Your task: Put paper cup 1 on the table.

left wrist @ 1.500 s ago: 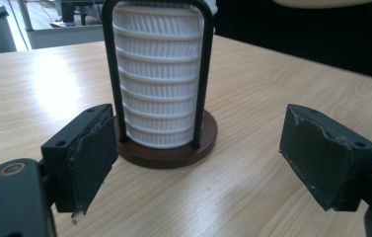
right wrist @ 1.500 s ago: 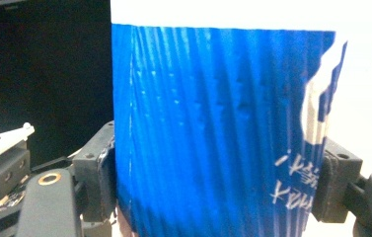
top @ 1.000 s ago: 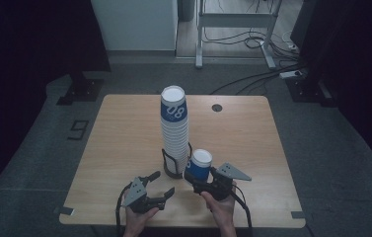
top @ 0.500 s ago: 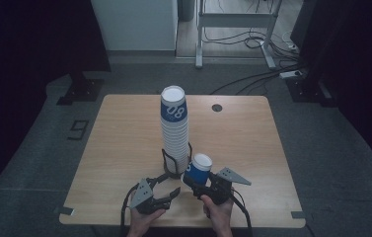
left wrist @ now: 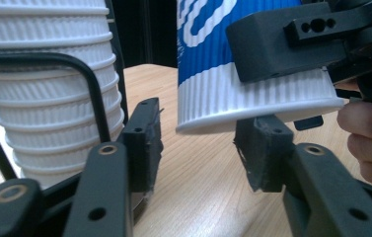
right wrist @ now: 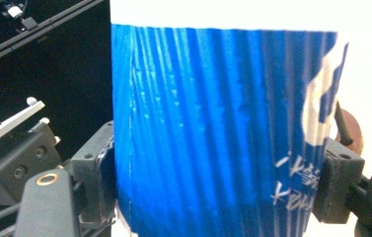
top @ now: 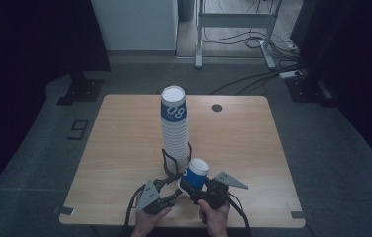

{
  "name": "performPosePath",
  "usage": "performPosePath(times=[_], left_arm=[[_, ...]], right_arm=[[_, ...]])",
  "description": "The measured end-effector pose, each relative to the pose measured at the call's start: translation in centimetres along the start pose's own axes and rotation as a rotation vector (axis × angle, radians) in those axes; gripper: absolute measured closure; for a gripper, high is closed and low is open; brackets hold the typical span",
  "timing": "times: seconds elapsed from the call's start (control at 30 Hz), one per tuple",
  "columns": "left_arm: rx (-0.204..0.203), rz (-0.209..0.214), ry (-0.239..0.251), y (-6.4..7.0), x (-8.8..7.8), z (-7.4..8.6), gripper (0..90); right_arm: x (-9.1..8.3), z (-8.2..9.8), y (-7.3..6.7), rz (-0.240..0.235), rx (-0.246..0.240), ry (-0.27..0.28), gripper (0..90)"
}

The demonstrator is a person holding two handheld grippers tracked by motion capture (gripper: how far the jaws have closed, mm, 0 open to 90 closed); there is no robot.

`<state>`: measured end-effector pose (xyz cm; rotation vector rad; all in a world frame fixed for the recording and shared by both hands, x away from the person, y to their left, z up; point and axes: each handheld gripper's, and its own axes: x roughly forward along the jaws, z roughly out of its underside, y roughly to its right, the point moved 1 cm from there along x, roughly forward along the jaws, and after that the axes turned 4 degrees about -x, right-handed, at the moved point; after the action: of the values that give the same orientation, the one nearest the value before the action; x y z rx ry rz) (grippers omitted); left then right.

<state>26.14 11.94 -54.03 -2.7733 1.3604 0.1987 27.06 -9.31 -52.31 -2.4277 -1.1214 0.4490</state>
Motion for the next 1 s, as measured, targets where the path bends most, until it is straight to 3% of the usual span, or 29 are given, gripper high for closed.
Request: performPosePath(times=[0.23,0.37,0.6,0.7,0.93,1.0], left_arm=[[0.015,-0.005,0.018,0.3,0.8,-0.2,60.3],[0.022,-0.032,0.034,0.5,1.0,-0.3,61.7],[0.039,-0.073,0.049,0.5,0.8,-0.2,77.6],[0.025,-0.053,0.037,0.4,0.7,-0.1,82.3],[-0.002,-0.018,0.006,0.3,0.4,-0.1,82.4],[-0.027,0.012,-0.023,0.1,0.3,0.0,82.5]], right_arm=[[0.2,0.2,-0.4,-0.028,0.023,-0.012,22.1],[0.3,0.3,-0.5,-0.032,0.037,-0.012,22.0],[0.3,0.2,-0.6,-0.061,0.059,-0.025,19.4],[0.5,0.1,-0.5,-0.081,0.053,-0.033,15.3],[0.6,0.0,-0.5,-0.065,0.020,-0.014,12.0],[0.6,-0.2,-0.4,-0.053,0.005,-0.007,11.7]])
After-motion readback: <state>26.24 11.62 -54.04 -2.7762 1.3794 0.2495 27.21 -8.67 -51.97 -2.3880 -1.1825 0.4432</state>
